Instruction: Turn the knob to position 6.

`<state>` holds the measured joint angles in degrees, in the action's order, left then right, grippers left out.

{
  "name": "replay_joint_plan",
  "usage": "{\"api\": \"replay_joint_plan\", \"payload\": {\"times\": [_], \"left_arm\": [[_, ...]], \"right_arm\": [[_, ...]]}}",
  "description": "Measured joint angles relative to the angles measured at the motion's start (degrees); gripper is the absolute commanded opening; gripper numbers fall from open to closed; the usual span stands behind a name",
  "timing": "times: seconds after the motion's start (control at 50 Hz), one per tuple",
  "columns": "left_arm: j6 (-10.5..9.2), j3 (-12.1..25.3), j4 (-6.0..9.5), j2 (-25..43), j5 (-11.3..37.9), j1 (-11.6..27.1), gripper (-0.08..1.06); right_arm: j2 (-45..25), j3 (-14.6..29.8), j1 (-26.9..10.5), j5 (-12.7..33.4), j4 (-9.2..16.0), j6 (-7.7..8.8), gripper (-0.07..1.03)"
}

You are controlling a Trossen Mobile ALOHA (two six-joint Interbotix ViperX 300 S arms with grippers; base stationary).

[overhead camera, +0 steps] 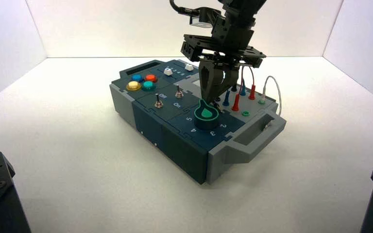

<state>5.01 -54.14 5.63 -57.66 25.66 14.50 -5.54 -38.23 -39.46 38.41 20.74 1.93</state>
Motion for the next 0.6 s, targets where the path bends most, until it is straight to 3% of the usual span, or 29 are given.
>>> {"api": "replay_joint_plan", "payload": {"times": [0.6], "left_arm": [[0.09, 0.0, 0.0, 0.6, -0.4, 0.0, -0.03]], "right_arm": [[-0.2, 1.1, 0.0, 0.4, 0.1, 0.0, -0.02]]}}
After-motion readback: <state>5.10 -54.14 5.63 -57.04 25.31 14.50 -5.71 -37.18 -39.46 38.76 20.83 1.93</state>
